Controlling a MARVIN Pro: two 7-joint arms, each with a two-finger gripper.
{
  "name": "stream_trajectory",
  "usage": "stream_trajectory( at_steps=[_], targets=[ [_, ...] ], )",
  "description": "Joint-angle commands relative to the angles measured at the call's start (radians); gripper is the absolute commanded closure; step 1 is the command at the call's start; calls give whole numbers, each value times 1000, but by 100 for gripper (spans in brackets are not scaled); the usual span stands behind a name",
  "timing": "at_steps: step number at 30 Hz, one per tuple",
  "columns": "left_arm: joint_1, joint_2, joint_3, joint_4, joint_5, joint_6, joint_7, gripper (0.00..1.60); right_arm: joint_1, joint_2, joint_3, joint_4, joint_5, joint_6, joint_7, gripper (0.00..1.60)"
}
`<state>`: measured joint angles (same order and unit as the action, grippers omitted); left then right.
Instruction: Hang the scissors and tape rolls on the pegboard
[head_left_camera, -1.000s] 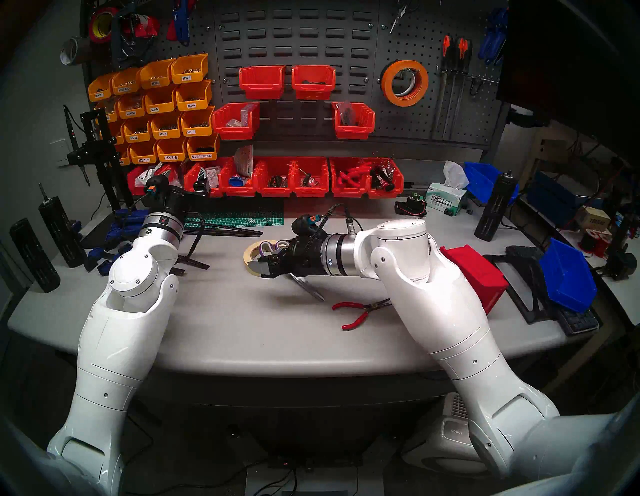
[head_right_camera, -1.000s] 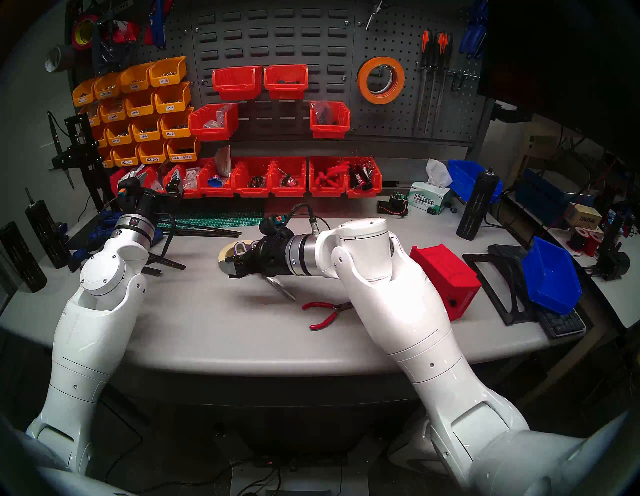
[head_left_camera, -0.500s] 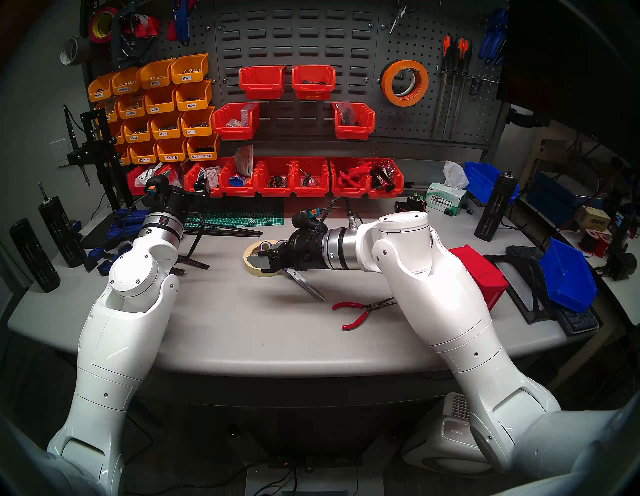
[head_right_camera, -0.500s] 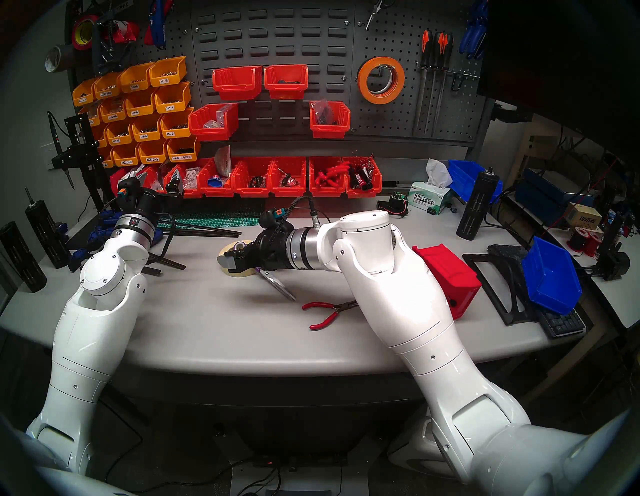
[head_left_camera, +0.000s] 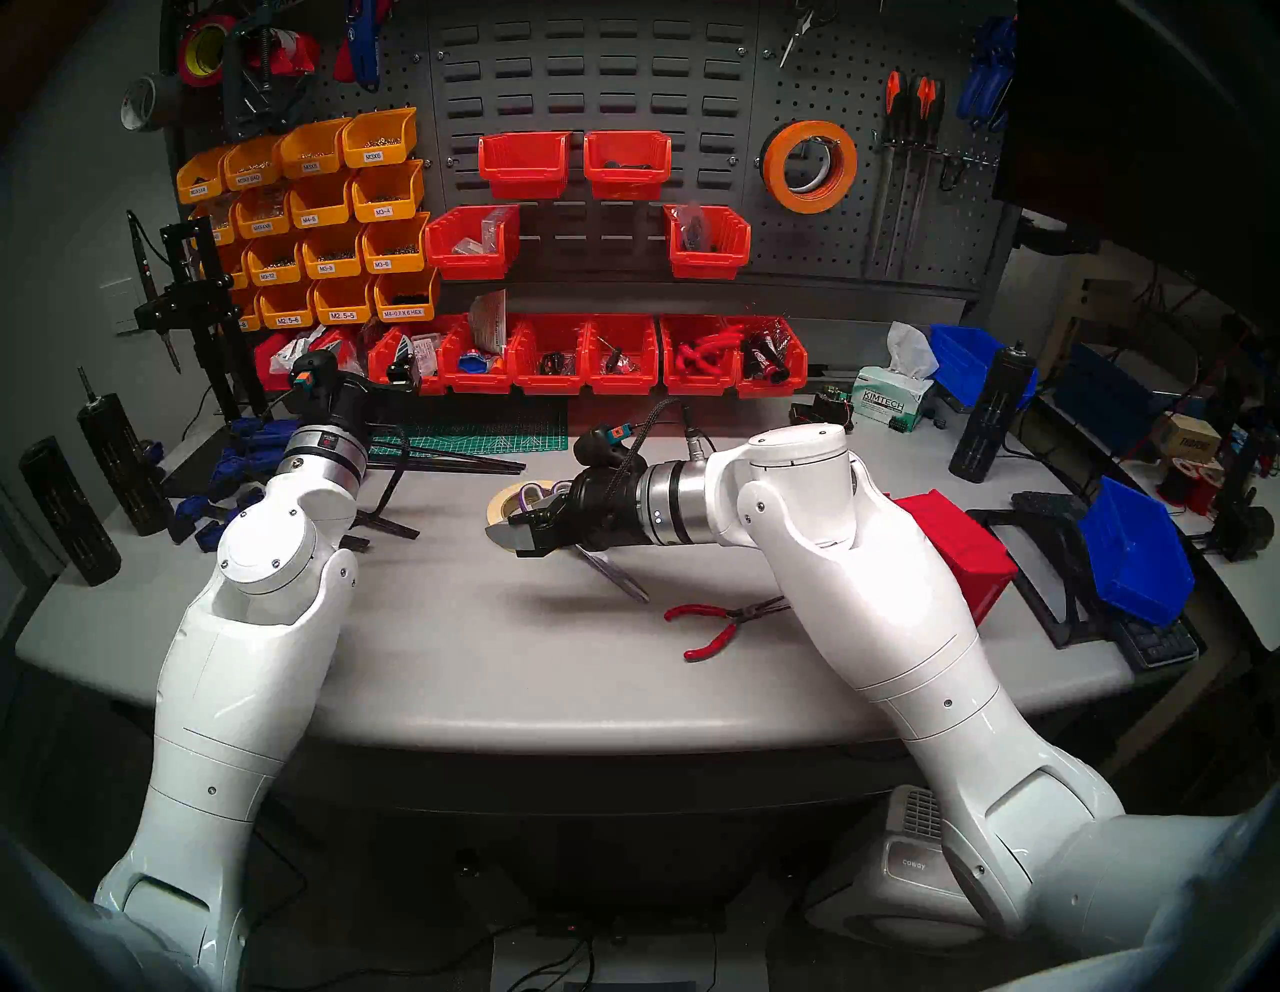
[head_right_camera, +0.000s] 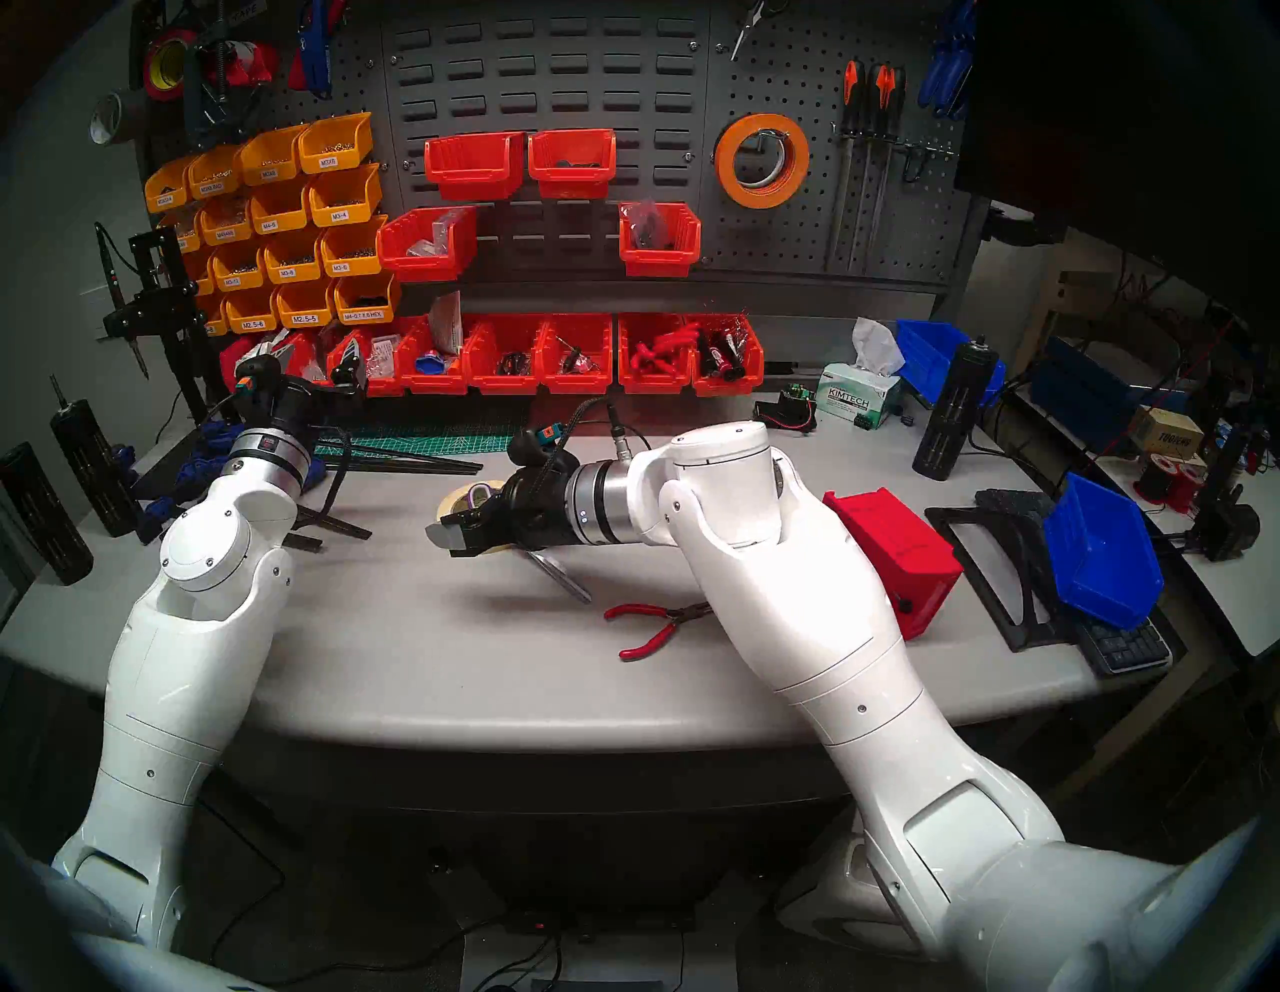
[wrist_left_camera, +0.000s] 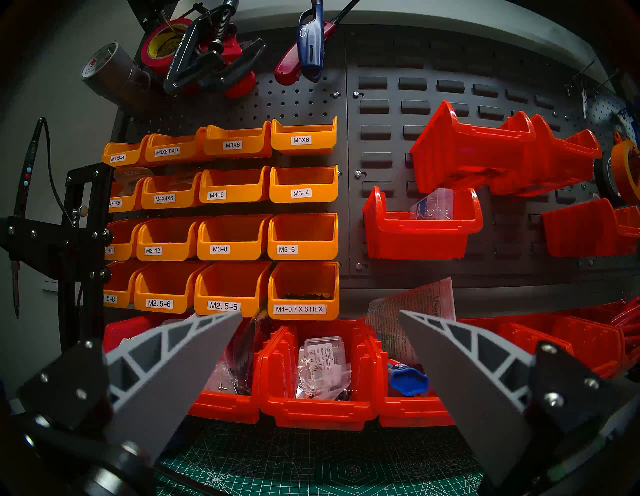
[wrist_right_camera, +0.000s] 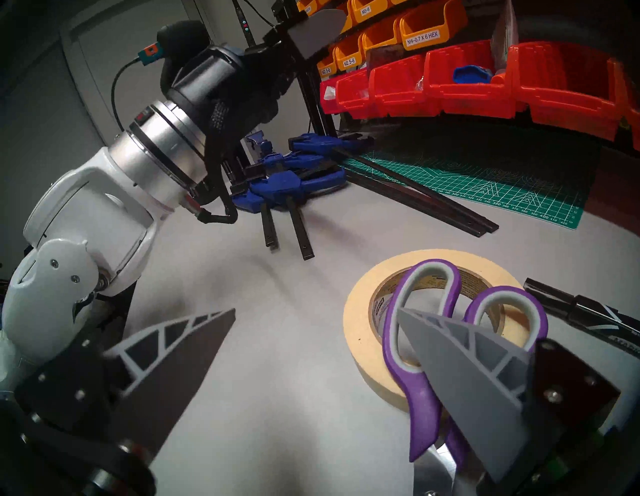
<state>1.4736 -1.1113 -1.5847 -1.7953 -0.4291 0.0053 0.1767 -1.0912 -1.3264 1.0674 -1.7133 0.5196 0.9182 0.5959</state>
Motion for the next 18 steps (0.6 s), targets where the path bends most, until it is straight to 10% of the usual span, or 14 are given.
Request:
stream_trajectory(
  at_steps=[1, 18],
  targets=[
    [-30, 1, -13, -29, -2, -12, 2, 0, 41, -11, 0, -10, -1, -18, 13, 0],
    [-30, 1, -13, -29, -2, -12, 2, 0, 69, -27, -22, 31, -9, -41, 19, 0]
  ],
)
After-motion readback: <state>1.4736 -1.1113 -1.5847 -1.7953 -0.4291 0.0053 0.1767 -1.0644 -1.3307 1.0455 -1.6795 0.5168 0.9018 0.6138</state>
